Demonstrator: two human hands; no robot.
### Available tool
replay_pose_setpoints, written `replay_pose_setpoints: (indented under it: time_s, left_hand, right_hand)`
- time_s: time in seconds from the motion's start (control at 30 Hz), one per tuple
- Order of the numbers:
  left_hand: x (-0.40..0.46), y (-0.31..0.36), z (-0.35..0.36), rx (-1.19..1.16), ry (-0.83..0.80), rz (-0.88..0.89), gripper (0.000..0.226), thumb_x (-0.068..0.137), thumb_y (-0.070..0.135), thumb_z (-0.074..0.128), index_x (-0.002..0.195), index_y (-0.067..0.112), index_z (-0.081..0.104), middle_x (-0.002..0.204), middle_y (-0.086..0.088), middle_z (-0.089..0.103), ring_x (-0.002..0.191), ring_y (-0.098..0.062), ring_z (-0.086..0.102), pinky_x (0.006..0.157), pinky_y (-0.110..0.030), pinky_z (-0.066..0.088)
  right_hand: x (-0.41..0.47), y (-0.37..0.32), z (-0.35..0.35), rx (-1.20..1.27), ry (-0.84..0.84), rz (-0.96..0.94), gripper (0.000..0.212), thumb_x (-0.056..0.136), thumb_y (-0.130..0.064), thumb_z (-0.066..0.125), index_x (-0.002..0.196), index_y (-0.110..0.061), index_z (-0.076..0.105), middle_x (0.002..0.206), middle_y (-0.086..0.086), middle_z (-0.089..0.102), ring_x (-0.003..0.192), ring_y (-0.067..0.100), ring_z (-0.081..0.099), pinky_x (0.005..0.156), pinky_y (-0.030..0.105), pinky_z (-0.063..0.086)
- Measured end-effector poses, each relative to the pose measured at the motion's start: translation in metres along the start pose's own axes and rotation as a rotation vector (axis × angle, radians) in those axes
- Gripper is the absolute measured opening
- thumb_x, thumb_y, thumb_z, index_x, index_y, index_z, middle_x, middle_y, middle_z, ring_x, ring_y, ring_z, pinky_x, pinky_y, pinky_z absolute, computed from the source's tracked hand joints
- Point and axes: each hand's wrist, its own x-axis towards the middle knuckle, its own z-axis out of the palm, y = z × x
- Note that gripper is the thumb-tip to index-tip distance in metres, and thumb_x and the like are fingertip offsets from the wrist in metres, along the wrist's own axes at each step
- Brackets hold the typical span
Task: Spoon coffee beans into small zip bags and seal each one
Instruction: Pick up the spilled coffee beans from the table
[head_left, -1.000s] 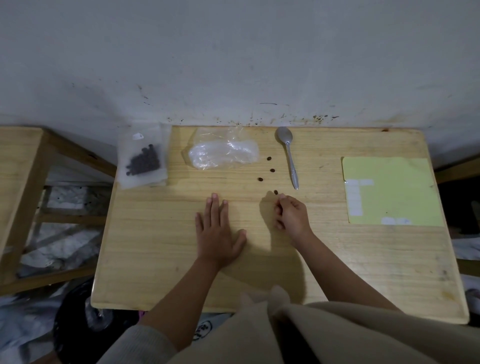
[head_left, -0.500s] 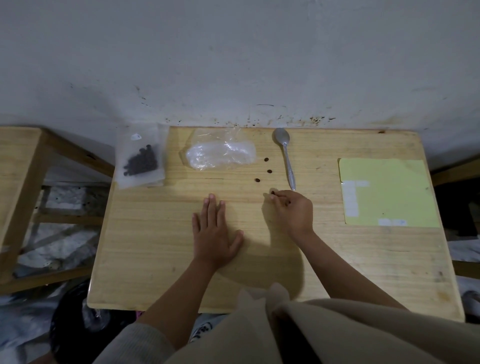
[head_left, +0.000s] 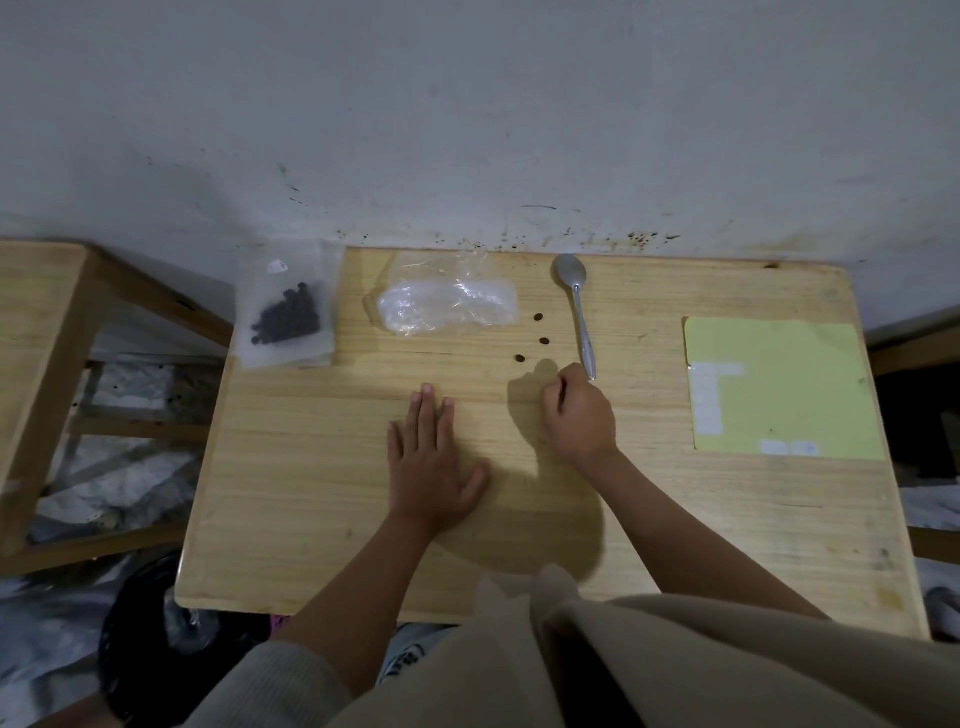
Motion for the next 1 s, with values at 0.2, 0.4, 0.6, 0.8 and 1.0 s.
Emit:
replay_pose_setpoints:
  time_s: [0.2, 0.4, 0.6, 0.8, 1.0]
  left_hand:
    - [0.0, 0.001, -0.001, -0.017, 0.006, 0.005, 0.087, 0.078, 0.062, 0.041, 0.143, 0.005, 0.032, 0.155, -0.019, 0.021, 0.143, -0.03, 0.015, 0.107, -0.059, 0.023]
    - [0.0, 0.001, -0.002, -0.021, 0.009, 0.006, 0.087, 0.078, 0.062, 0.041, 0.143, 0.005, 0.033, 0.155, -0.019, 0.02, 0.143, -0.031, 0.016, 0.107, -0.059, 0.023]
    - [0.0, 0.0, -0.001, -0.017, 0.007, 0.011, 0.087, 0.078, 0.062, 0.042, 0.142, 0.005, 0.034, 0.155, -0.019, 0.021, 0.143, -0.033, 0.019, 0.107, -0.059, 0.024]
    - [0.0, -0.001, -0.001, -0.017, 0.012, 0.015, 0.088, 0.077, 0.063, 0.042, 0.142, 0.005, 0.035, 0.155, -0.019, 0.021, 0.143, -0.033, 0.018, 0.106, -0.059, 0.024]
    - [0.0, -0.001, -0.001, -0.015, 0.01, 0.016, 0.087, 0.078, 0.063, 0.042, 0.143, 0.005, 0.033, 0.155, -0.018, 0.02, 0.144, -0.033, 0.017, 0.107, -0.059, 0.023]
  right_hand:
    - [0.002, -0.003, 0.004, 0.017, -0.06, -0.057, 0.024, 0.099, -0.015, 0.038, 0.086, 0.0, 0.051, 0.056, -0.001, 0.041, 0.048, 0.016, 0.041, 0.047, 0.03, 0.03]
    - [0.006, -0.014, 0.006, 0.263, -0.096, 0.037, 0.018, 0.097, -0.005, 0.038, 0.096, 0.003, 0.054, 0.075, 0.005, 0.053, 0.059, 0.008, 0.045, 0.051, 0.012, 0.035]
    - [0.014, -0.031, 0.001, 0.981, -0.267, 0.549, 0.035, 0.097, -0.005, 0.034, 0.074, -0.009, 0.06, 0.063, 0.002, 0.046, 0.039, 0.008, 0.031, 0.037, 0.017, 0.022]
    - [0.018, -0.032, 0.003, 0.841, -0.265, 0.5, 0.042, 0.096, -0.022, 0.046, 0.055, -0.012, 0.046, 0.055, 0.004, 0.041, 0.036, 0.009, 0.028, 0.038, 0.02, 0.022]
    - [0.017, -0.025, 0.014, 0.39, -0.028, 0.128, 0.049, 0.089, -0.029, 0.062, 0.047, -0.014, 0.043, 0.042, -0.01, 0.037, 0.04, 0.005, 0.033, 0.049, 0.021, 0.035]
